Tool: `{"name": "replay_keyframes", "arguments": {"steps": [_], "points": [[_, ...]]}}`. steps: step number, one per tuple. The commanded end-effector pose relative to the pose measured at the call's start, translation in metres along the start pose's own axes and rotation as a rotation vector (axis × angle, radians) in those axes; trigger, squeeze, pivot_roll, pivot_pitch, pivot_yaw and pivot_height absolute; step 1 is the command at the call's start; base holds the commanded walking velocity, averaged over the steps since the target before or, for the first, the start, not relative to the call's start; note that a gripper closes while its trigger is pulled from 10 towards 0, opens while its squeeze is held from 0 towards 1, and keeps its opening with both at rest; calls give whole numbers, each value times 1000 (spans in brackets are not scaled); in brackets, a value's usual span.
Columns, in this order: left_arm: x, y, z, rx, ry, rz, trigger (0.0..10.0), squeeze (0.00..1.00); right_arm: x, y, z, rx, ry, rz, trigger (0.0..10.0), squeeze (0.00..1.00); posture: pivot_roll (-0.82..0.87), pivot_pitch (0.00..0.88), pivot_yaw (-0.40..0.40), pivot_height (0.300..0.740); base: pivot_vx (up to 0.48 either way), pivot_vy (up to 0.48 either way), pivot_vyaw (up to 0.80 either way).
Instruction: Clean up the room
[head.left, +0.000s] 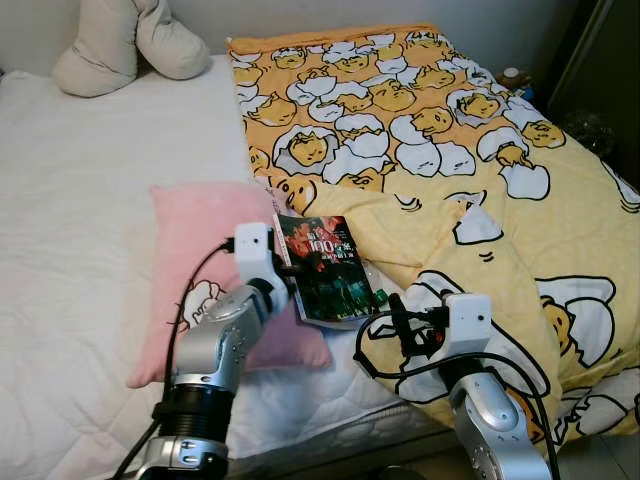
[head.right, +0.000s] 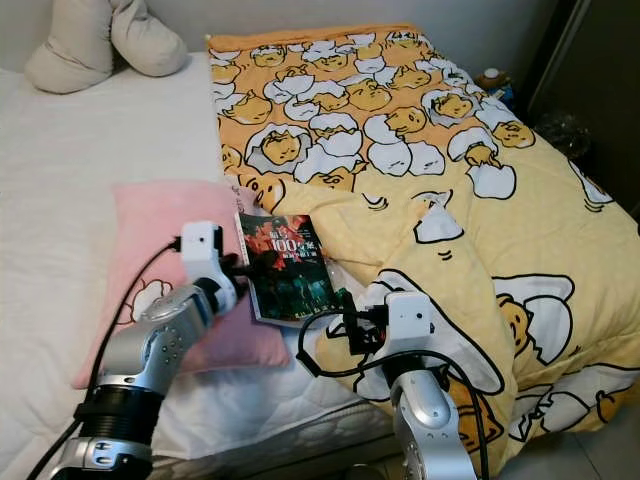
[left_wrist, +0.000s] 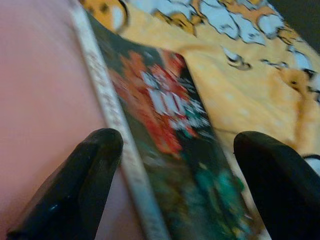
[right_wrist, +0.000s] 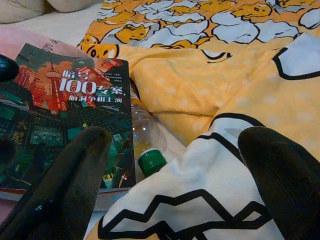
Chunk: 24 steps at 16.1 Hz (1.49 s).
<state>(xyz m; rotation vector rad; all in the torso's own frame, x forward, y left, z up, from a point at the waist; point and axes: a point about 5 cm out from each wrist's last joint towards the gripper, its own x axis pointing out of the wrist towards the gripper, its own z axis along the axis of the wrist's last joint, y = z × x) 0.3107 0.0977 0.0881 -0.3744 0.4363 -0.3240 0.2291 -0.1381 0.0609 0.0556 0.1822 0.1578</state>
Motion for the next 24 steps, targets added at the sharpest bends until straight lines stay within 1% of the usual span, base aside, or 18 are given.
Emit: {"name": "replay_keyframes", "arguments": {"steps": [1, 2, 3, 4, 5, 7, 9, 11, 12, 13, 14, 15, 16, 18, 19, 20, 22, 24], "points": [[-1, -7, 4, -1, 3, -59, 10000, 0, -1, 0, 4, -11, -11, -1, 10000, 0, -129, 15, 84, 740, 0, 0, 0], [-1, -7, 0, 22, 25, -56, 10000, 0, -2, 0, 4, -12, -8, -2, 10000, 0, -129, 15, 84, 740, 0, 0, 0], [0, -4, -6, 66, 59, -31, 10000, 0, -3, -1, 2, -12, -3, -4, 10000, 0, -131, 17, 86, 740, 0, 0, 0], [1, 2, -11, 97, 92, 16, 10000, 0, -4, 0, 2, -11, 1, -5, 10000, 0, -131, 17, 86, 740, 0, 0, 0], [0, 12, -12, 188, 100, 93, 10000, 0, -4, 1, 2, -9, 3, -5, 10000, 0, -138, 20, 91, 740, 0, 0, 0], [0, 11, -5, 170, 64, 93, 10000, 0, -5, 0, 1, -8, 5, -8, 10000, 0, -139, 20, 91, 740, 0, 0, 0], [0, 11, 1, 190, 44, 94, 10000, 0, -5, 0, 0, -8, 9, -10, 10000, 0, -136, 19, 92, 740, 0, 0, 0], [2, 11, -10, 80, 102, 86, 10000, 0, -5, 1, 0, -7, 12, -7, 10000, 0, -133, 19, 91, 740, 0, 0, 0], [3, 7, -21, -71, 142, 58, 10000, 0, -4, 2, 0, -6, 12, -5, 10000, 0, -136, 19, 92, 740, 0, 0, 0], [5, 3, -25, -141, 157, 35, 10000, 0, -4, 2, 0, -6, 12, -4, 10000, 0, -136, 19, 92, 740, 0, 0, 0], [6, -2, -26, -134, 155, 17, 10000, 0, -4, 2, 0, -8, 14, -5, 10000, 0, -140, 18, 91, 740, 0, 0, 0], [6, -5, -25, -87, 150, 0, 10000, 0, -4, 1, 0, -8, 14, -5, 10000, 0, -139, 18, 91, 740, 0, 0, 0], [7, -8, -27, 19, 169, -21, 10000, 0, -4, 1, 0, -8, 16, -6, 10000, 0, -138, 18, 90, 740, 0, 0, 0], [8, -7, -35, 95, 208, -22, 10000, 0, -3, 2, 0, -8, 16, -5, 10000, 0, -137, 18, 90, 740, 0, 0, 0], [8, -7, -39, 81, 221, -31, 0, 0, -3, 2, 0, -8, 14, -3, 10000, 0, -137, 18, 90, 740, 0, 0, 0], [8, -8, -40, 55, 219, -44, 0, 0, -2, 3, 0, -8, 13, -2, 10000, 0, -137, 18, 90, 740, 0, 0, 0], [8, -8, -41, 29, 210, -46, 0, 0, -2, 3, 0, -8, 13, -2, 10000, 0, -137, 18, 90, 740, 0, 0, 0], [10, -10, -37, -190, 163, -62, 0, 0, -2, 3, 0, -7, 14, 0, 10000, 0, -137, 18, 90, 740, 0, 0, 0]]}}
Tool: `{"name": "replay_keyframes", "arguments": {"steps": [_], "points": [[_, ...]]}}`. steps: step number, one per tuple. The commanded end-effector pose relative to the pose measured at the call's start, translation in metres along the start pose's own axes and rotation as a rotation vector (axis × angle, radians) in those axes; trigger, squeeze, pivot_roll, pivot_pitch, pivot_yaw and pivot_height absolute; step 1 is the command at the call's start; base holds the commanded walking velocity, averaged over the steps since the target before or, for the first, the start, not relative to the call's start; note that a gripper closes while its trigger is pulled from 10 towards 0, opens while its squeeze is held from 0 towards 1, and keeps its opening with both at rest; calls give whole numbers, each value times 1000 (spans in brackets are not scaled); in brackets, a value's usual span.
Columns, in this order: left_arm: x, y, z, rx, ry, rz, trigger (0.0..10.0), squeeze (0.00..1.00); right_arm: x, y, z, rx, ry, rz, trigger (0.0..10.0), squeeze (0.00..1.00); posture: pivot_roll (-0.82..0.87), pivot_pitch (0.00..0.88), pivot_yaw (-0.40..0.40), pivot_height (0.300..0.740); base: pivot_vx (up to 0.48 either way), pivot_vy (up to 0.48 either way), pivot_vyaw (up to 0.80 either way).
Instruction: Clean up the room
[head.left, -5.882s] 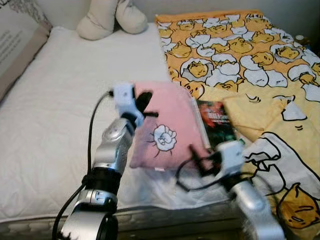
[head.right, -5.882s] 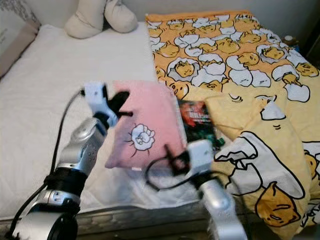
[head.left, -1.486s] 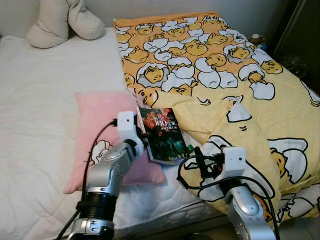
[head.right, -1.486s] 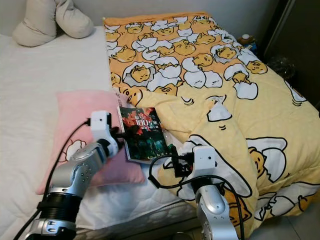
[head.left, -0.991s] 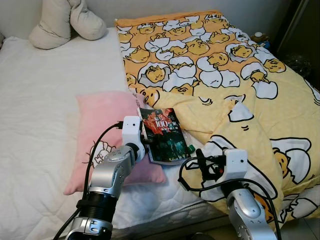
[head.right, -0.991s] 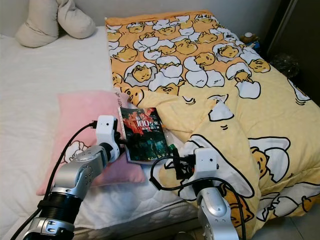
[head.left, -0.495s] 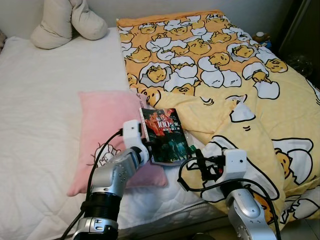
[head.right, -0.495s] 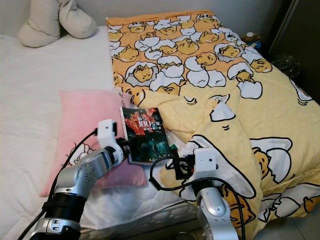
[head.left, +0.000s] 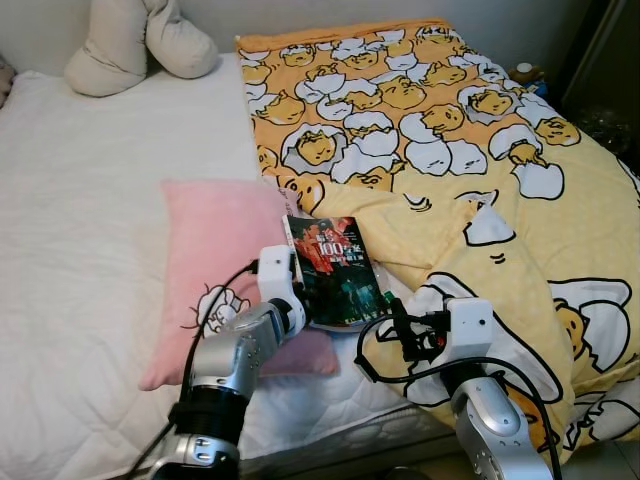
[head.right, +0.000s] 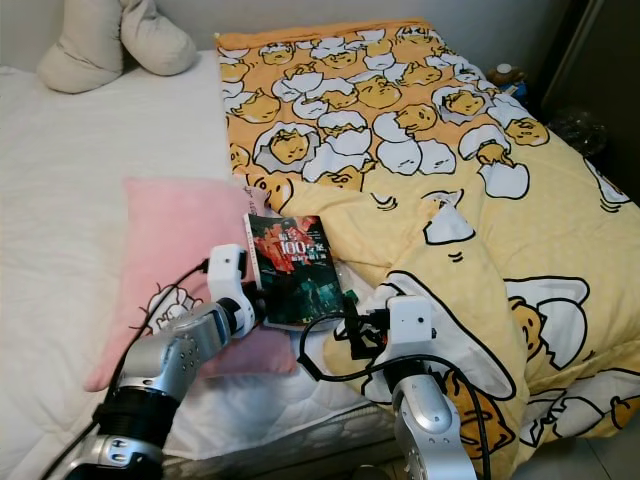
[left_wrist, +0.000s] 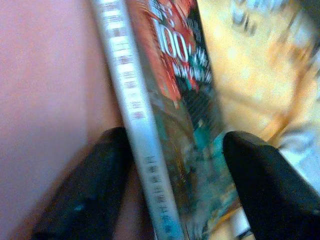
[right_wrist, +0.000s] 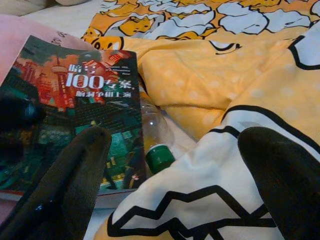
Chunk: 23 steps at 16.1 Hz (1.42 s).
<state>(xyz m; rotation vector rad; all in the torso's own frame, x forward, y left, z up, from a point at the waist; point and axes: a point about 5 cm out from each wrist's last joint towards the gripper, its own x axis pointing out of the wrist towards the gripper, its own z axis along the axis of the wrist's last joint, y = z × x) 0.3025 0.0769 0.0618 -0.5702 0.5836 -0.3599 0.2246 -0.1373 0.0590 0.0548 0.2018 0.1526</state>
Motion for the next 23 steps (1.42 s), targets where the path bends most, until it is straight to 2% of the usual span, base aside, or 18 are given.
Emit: {"name": "replay_keyframes", "arguments": {"steps": [1, 2, 3, 4, 6, 7, 11, 13, 15, 16, 18, 20, 21, 23], "points": [[3, -3, -2, -120, 4, -25, 0, 0, 2, 2, 3, -7, -5, 8, 10000, 0, -134, 18, 87, 740, 0, 0, 0], [3, -3, -2, -142, -5, -30, 0, 0, 2, 2, 3, -7, -5, 9, 10000, 0, -134, 18, 87, 740, 0, 0, 0], [4, -4, -2, -118, -5, -31, 0, 0, 3, 3, 3, -8, -5, 10, 10000, 0, -134, 17, 86, 740, 0, 0, 0], [4, -6, -8, -27, 18, -37, 0, 0, 3, 3, 3, -8, -5, 14, 10000, 0, -135, 12, 81, 740, 0, 0, 0], [4, -10, -18, 100, 58, -67, 0, 0, 5, 4, 4, -12, -5, 21, 10000, 0, -137, 5, 78, 740, 0, 0, 0], [3, -11, -20, 131, 72, -78, 0, 0, 5, 3, 4, -13, -6, 22, 10000, 0, -137, 4, 78, 740, 0, 0, 0], [3, -11, -29, 172, 122, -76, 0, 0, 7, 4, 4, -16, -6, 28, 10000, 0, -135, 0, 76, 740, 0, 0, 0], [4, -10, -24, 136, 77, -70, 0, 0, 8, 5, 4, -15, -8, 30, 10000, 0, -137, 0, 76, 740, 0, 0, 0], [3, -17, -11, 159, 6, -110, 0, 0, 9, 5, 5, -17, -11, 31, 10000, 0, -136, 0, 75, 740, 0, 0, 0], [2, -18, -4, 210, -21, -119, 0, 0, 9, 4, 5, -17, -13, 31, 10000, 0, -135, 0, 75, 740, 0, 0, 0], [-1, -16, 6, 247, -53, -105, 0, 0, 10, 4, 7, -13, -20, 30, 10000, 0, -133, 0, 78, 740, 0, 0, 0], [-21, -13, 46, 264, -234, -103, 0, 0, 12, 7, 14, 7, -56, 27, 10000, 0, -129, 0, 86, 740, 0, 0, 0], [-21, -13, 46, 264, -234, -103, 0, 0, 12, 7, 14, 7, -56, 27, 10000, 0, -129, 0, 86, 740, 0, 0, 0], [-56, -15, 94, 254, -482, -106, 0, 0, 22, 11, 31, 22, -120, 37, 10000, 0, -85, 0, 76, 740, 0, 0, 0]]}}
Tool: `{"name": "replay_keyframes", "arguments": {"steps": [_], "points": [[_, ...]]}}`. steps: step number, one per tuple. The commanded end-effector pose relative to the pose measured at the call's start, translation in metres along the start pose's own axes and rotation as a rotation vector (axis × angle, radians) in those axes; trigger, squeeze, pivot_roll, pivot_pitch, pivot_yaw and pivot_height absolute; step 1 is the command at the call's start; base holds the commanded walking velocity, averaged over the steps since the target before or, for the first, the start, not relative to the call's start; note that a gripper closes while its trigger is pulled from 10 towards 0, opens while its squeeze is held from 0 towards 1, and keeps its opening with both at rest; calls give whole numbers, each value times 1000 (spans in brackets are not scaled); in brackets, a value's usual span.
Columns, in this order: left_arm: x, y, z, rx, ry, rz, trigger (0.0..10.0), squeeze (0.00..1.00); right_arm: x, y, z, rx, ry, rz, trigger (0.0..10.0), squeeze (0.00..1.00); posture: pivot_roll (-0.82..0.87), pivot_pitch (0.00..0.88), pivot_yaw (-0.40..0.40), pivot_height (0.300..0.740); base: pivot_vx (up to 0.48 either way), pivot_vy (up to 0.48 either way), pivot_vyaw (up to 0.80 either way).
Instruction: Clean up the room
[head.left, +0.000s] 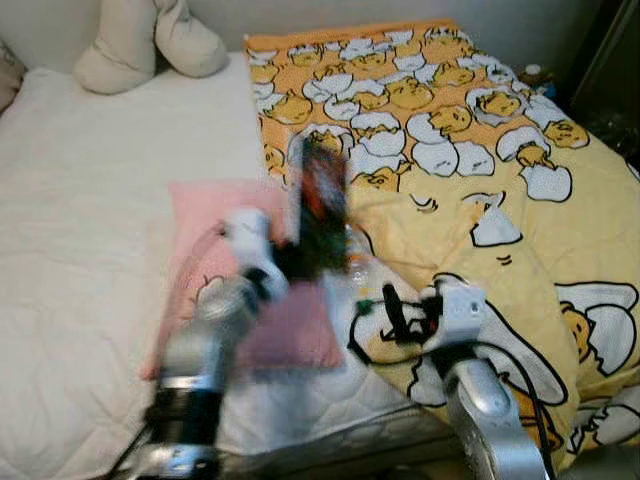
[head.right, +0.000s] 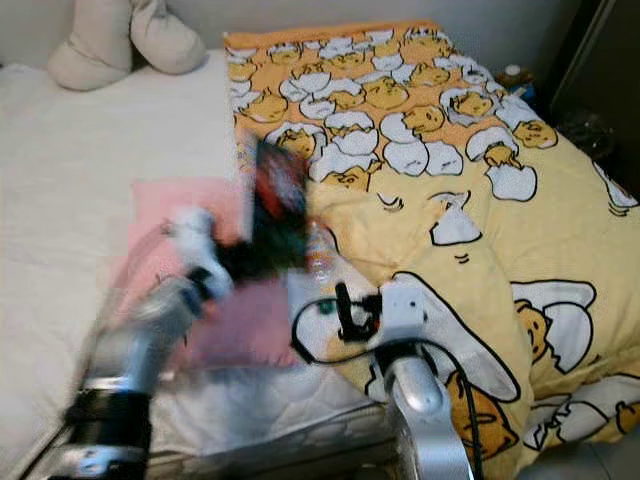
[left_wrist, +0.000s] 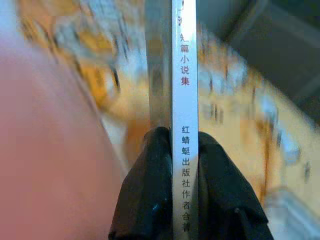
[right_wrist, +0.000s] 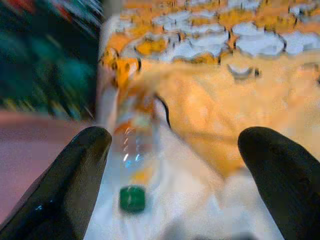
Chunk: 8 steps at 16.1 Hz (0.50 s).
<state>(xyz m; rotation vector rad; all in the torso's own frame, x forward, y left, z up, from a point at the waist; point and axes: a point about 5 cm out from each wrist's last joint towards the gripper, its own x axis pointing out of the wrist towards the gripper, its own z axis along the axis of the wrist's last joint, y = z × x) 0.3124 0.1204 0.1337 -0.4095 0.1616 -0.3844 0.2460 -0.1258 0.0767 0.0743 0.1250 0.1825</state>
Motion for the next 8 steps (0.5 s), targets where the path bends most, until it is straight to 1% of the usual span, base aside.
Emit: {"name": "replay_keyframes", "arguments": {"steps": [1, 2, 3, 4, 5, 6, 7, 8], "points": [[-14, 0, 48, 28, -215, 6, 0, 0, 15, 6, 19, 19, -78, 20, 10000, 0, -75, 0, 72, 740, 0, 0, 0], [-18, 3, 55, 49, -247, 26, 0, 0, 20, 8, 22, 24, -91, 25, 10000, 0, -59, 0, 65, 740, 0, 0, 0], [-23, 12, 60, 110, -273, 65, 0, 0, 29, 8, 26, 25, -104, 29, 10000, 0, -36, 0, 49, 740, 0, 0, 0], [-33, 30, 60, 197, -278, 144, 0, 0, 36, 7, 31, 27, -118, 38, 10000, 0, -26, 0, 39, 740, 0, 0, 0], [-45, 50, 56, 259, -265, 224, 0, 0, 41, 6, 34, 13, -125, 47, 10000, 0, -18, 0, 26, 740, 0, 0, 0], [-57, 64, 48, 311, -228, 279, 0, 0, 45, 2, 35, 18, -125, 32, 10000, 0, -8, 0, 16, 740, 0, 0, 431], [-62, 70, 44, 321, -203, 306, 0, 0, 47, -1, 35, 23, -119, 18, 10000, 0, -6, 0, 14, 740, 0, 0, 431], [-64, 71, 39, 327, -170, 328, 10000, 0, 50, -3, 33, 33, -113, 8, 10000, 0, 2, 0, 9, 740, 0, 0, 738]]}}
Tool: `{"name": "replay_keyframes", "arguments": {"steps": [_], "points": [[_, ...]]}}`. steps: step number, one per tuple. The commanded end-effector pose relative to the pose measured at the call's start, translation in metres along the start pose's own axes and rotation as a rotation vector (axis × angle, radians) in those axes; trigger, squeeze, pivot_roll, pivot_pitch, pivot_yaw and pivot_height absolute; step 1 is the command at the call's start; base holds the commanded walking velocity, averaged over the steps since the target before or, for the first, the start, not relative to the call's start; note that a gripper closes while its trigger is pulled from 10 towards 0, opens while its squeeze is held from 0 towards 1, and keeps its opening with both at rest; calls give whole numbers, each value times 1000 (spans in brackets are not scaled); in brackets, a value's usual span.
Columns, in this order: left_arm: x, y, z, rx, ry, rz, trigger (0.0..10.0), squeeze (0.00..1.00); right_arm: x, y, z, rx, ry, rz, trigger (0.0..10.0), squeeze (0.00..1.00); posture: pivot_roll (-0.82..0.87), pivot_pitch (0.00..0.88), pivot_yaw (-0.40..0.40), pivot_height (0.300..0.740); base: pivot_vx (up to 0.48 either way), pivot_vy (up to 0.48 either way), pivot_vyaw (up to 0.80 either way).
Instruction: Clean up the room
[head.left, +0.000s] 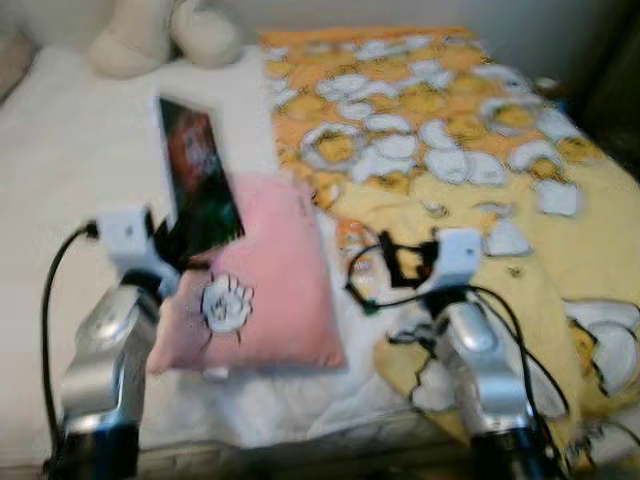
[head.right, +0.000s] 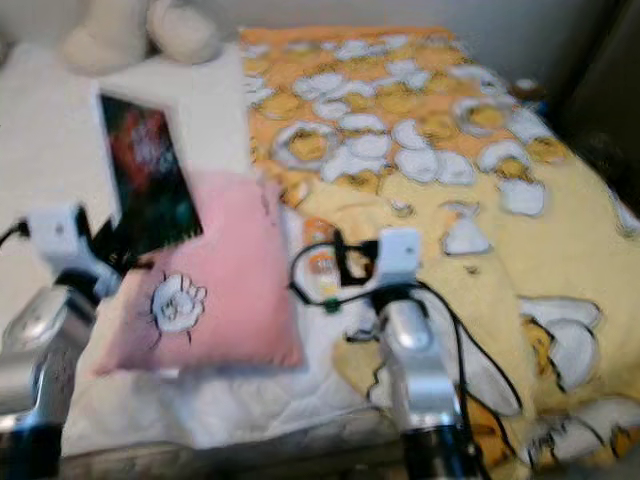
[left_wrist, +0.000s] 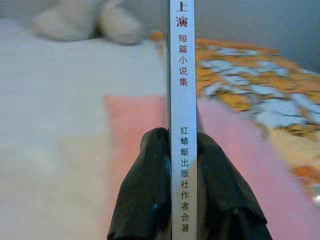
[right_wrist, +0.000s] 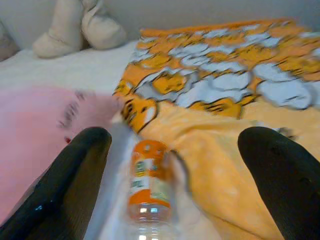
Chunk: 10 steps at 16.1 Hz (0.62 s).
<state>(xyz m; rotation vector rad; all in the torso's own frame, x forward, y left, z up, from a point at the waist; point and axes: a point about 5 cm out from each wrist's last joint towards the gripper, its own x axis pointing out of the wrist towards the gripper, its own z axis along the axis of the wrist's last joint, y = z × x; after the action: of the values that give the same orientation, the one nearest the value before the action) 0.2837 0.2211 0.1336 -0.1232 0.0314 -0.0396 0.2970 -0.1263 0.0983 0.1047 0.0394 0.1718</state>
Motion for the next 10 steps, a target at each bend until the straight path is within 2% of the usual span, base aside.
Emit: {"name": "replay_keyframes", "arguments": {"steps": [1, 2, 4, 10], "points": [[1, -6, 9, 24, -33, -23, 10000, 0, 4, 4, 4, 12, -22, 13, 10000, 0, 2, 0, 9, 740, 0, 0, 725], [1, -13, 8, 29, -37, -45, 10000, 0, 5, 5, 2, 12, -19, 14, 10000, 0, 2, 0, 7, 740, 0, 0, 725], [5, -28, 5, 39, -33, -90, 10000, 0, 2, 7, -4, 11, -8, 14, 10000, 0, -6, 0, 7, 740, 0, 472, 316], [9, -31, -6, 81, 18, -129, 10000, 0, -4, 3, -11, -11, -8, 2, 10000, 0, -35, 0, 21, 740, 0, 477, 0]]}}
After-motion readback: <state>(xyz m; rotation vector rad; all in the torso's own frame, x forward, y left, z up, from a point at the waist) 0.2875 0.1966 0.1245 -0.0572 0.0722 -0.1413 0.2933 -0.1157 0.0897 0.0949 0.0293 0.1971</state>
